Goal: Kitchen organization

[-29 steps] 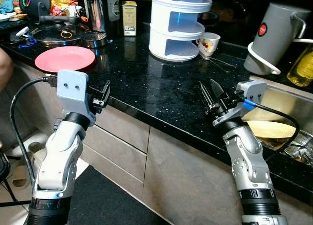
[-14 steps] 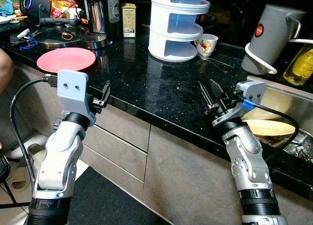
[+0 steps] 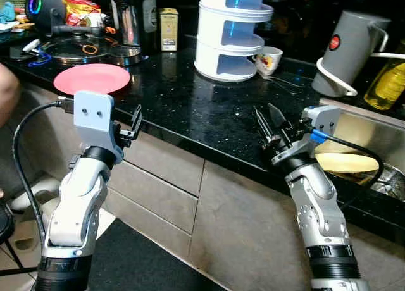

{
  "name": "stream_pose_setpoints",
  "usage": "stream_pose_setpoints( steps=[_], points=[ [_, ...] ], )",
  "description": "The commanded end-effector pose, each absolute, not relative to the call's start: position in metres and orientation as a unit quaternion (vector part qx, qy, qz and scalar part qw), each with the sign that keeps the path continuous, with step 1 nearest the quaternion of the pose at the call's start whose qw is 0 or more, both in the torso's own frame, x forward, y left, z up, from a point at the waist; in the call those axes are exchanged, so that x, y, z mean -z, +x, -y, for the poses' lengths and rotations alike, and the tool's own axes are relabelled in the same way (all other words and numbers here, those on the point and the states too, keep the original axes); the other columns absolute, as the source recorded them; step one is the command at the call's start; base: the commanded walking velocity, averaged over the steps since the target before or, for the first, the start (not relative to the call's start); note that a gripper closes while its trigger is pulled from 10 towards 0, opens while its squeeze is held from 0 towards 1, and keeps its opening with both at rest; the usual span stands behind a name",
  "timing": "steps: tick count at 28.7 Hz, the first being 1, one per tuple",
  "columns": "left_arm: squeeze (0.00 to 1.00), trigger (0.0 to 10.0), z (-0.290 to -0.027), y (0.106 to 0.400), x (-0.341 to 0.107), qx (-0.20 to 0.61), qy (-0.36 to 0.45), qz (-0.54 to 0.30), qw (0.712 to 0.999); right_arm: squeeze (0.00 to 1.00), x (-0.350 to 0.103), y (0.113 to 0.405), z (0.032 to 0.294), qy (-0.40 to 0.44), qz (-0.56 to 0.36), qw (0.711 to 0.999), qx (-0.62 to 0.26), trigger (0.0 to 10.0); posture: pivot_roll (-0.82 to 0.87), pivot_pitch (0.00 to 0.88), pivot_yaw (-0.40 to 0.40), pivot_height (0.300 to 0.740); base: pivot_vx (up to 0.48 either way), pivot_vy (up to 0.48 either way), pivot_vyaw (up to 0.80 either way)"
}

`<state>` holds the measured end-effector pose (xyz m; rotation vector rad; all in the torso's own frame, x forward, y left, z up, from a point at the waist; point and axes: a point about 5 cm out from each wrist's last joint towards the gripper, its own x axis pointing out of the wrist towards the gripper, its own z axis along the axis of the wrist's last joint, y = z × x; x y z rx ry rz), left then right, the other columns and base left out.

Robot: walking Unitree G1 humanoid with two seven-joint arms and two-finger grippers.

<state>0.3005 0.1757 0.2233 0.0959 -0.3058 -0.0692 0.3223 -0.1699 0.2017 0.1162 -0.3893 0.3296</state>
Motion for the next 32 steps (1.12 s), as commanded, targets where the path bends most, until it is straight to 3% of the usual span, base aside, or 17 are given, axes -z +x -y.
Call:
stream_pose_setpoints(
  steps=[1, 26, 32],
  points=[
    [0.0, 10.0, -0.1748, 0.3014, -0.2179, 0.036, 0.05, 0.139, 0.988, 0.0, -0.2027, 0.322, 0.1715, 0.053, 0.192, 0.966, -0.162, 10.0, -0.06, 0.0, -0.058, 0.74, 0.0, 0.334, 0.0],
    [0.0, 10.0, -0.1768, 0.3003, -0.2155, 0.031, 0.04, 0.134, 0.99, 0.0, -0.1999, 0.3212, 0.1684, 0.055, 0.185, 0.966, -0.17, 10.0, -0.06, 0.0, -0.061, 0.74, 0.0, 0.424, 0.0],
    [0.0, 10.0, -0.1772, 0.3006, -0.2151, 0.025, 0.025, 0.135, 0.99, 0.0, -0.1997, 0.3213, 0.168, 0.055, 0.183, 0.966, -0.172, 10.0, -0.06, 0.0, -0.063, 0.74, 0.0, 0.106, 0.0]
  ],
)
